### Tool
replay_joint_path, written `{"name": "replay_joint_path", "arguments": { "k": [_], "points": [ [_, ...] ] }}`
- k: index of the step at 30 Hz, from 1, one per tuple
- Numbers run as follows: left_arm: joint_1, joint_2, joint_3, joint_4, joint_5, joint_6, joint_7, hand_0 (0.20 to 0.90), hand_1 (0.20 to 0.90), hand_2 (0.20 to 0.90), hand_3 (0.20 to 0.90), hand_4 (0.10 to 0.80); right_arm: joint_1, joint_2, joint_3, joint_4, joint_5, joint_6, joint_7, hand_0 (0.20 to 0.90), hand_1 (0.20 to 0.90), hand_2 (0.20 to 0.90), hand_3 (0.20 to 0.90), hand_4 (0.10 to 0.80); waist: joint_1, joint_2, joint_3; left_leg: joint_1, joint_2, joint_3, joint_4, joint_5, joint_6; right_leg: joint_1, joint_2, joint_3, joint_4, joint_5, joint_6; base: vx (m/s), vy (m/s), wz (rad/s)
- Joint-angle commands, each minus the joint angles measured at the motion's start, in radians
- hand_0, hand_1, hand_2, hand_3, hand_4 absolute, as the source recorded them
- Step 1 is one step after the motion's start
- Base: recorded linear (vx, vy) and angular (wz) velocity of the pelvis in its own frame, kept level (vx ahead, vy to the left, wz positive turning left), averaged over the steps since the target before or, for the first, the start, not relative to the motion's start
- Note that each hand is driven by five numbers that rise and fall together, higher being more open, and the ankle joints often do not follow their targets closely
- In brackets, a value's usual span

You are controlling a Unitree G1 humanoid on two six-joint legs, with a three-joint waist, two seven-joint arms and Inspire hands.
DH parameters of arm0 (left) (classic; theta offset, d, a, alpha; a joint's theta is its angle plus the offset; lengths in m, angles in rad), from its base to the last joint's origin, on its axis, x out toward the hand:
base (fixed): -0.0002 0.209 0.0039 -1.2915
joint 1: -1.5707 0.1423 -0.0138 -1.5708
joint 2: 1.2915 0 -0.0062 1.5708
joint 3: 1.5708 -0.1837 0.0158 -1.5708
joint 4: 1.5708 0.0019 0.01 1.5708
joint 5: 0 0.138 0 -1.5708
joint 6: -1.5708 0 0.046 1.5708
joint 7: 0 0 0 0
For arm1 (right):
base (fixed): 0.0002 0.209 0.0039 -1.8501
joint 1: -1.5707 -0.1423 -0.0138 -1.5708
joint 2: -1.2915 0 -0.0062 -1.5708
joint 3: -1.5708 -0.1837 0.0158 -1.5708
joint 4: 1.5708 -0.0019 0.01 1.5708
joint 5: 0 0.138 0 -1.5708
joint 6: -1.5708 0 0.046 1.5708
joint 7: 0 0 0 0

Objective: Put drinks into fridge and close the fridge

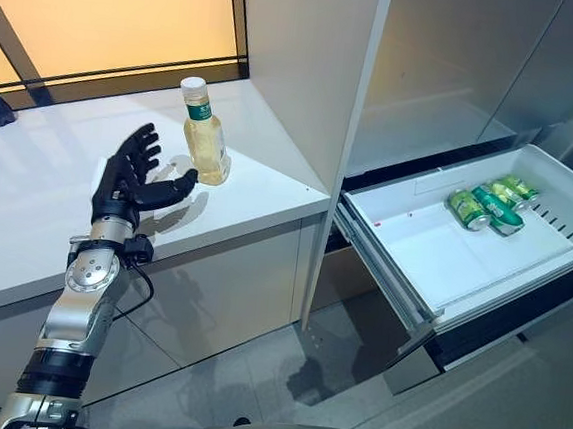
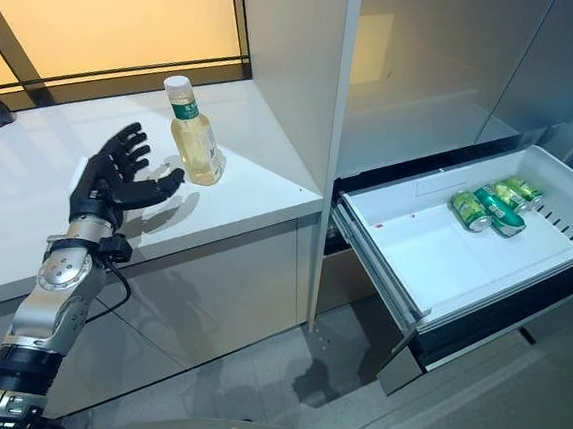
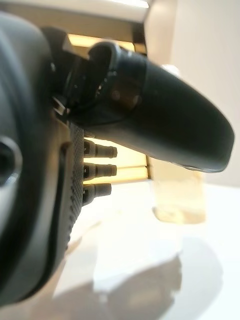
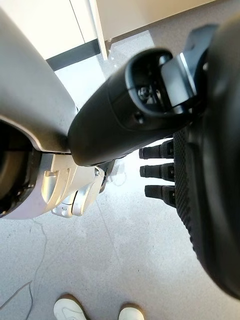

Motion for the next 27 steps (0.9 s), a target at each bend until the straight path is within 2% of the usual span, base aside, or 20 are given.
{"name": "replay_joint_path", "arguments": {
  "k": [1, 6, 16, 27],
  "points": [
    [-0.138, 0.063, 0.035, -0.030, -0.039, -0.060, 0.008, 0.900, 0.900, 0.900, 0.900, 0.800, -0.040, 0.032, 0.021, -0.029, 0.000, -0.001, 0.035, 0.900, 0.900, 0.900, 0.900, 0.800, -0.003, -0.006, -0.020, 0.020, -0.048, 0.022, 0.009, -0.114, 0.035, -0.033, -0.028, 0.068, 0.016, 0.003, 0.082, 0.000, 0.000, 0.00],
    [-0.173, 0.080, 0.026, -0.011, -0.040, -0.035, 0.025, 0.900, 0.900, 0.900, 0.900, 0.800, -0.041, 0.032, 0.031, -0.032, 0.000, 0.002, 0.032, 0.900, 0.900, 0.900, 0.900, 0.800, -0.010, -0.003, -0.020, 0.025, -0.047, 0.026, 0.009, -0.115, 0.034, -0.031, -0.029, 0.067, 0.017, 0.004, 0.084, 0.000, 0.000, 0.00],
    [-0.226, 0.110, 0.040, 0.063, -0.005, -0.052, 0.105, 0.900, 0.900, 0.900, 0.900, 0.800, -0.037, 0.033, 0.041, -0.018, -0.002, -0.006, 0.030, 0.900, 0.900, 0.900, 0.900, 0.800, -0.021, 0.000, -0.029, 0.029, -0.045, 0.034, 0.009, -0.118, 0.030, -0.029, -0.030, 0.068, 0.016, 0.001, 0.086, 0.000, 0.000, 0.00],
    [-0.266, 0.105, 0.045, 0.075, -0.011, -0.068, 0.118, 0.900, 0.900, 0.900, 0.900, 0.800, -0.033, 0.037, 0.050, -0.011, -0.006, -0.012, 0.032, 0.900, 0.900, 0.900, 0.900, 0.800, -0.029, -0.003, -0.032, 0.032, -0.043, 0.037, 0.010, -0.121, 0.029, -0.029, -0.029, 0.073, 0.018, -0.001, 0.085, 0.000, 0.000, 0.00]
  ]
}}
